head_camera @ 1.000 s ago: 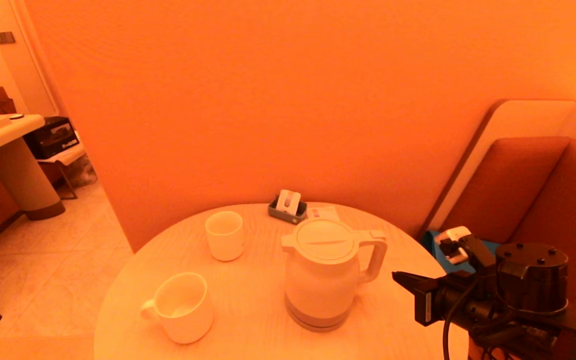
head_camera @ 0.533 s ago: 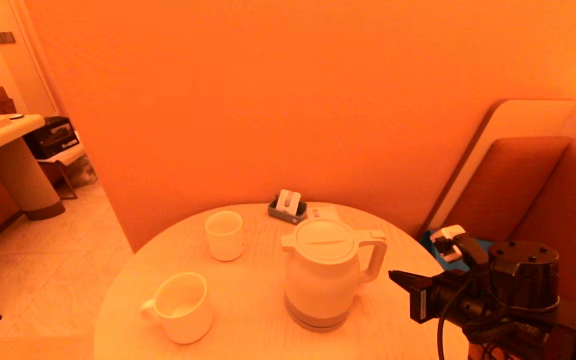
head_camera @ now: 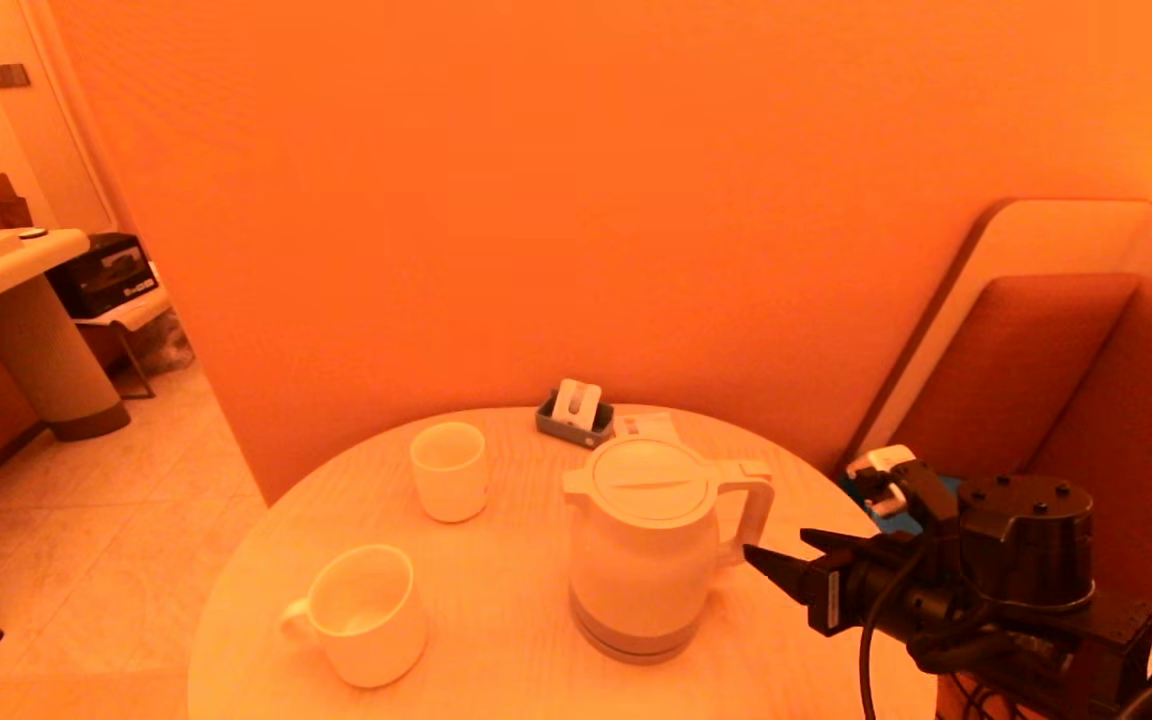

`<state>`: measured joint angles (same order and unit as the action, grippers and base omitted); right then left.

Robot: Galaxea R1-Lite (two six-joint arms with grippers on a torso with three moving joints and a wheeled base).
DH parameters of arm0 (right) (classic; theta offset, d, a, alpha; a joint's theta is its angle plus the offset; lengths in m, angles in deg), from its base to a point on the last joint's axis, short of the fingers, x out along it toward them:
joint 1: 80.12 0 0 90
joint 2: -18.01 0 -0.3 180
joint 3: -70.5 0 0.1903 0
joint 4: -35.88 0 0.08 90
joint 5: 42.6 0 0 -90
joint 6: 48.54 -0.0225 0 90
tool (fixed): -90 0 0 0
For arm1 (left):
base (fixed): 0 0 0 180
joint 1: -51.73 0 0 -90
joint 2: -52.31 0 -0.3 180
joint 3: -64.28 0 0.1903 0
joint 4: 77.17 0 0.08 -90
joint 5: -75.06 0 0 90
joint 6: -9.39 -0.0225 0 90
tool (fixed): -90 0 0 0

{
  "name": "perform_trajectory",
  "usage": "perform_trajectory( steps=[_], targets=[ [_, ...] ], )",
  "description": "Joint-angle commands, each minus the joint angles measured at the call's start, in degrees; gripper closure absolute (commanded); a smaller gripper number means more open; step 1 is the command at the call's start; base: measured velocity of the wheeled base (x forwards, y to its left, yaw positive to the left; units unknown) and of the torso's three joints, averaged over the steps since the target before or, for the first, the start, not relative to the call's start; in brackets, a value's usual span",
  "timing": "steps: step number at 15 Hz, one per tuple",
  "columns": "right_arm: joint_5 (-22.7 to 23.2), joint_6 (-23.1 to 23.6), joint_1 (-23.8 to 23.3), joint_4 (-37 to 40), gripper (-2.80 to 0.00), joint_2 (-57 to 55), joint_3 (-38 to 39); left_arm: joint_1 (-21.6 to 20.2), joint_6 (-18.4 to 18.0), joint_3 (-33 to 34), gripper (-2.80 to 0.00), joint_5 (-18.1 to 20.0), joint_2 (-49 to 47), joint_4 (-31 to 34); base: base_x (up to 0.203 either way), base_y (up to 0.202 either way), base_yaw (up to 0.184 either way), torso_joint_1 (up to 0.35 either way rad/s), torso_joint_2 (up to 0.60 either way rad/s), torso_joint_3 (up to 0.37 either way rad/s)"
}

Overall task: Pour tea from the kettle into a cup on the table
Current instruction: Pick up the kettle

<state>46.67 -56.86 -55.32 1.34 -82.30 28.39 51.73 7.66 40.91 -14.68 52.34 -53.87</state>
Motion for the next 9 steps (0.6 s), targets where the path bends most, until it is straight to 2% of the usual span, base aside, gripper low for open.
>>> perform_trajectory(
  steps=[1,5,9],
  targets=[
    [-0.1,0.0,-0.2,-0.4,-2.80,-2.3,-1.0,0.0,0.0,0.0,0.00,0.0,0.0,0.0,0.000,0.000,0.000,0.000,0.00,0.000],
    [-1.1,0.1,-1.0,-0.9,-2.80,-6.7,-3.5,0.0,0.8,0.0,0.00,0.0,0.0,0.0,0.000,0.000,0.000,0.000,0.00,0.000],
    [-3.6,1.5,-1.6,-6.2,-2.80,-10.8,-5.4,0.0,0.9,0.0,0.00,0.0,0.0,0.0,0.000,0.000,0.000,0.000,0.00,0.000]
  ],
)
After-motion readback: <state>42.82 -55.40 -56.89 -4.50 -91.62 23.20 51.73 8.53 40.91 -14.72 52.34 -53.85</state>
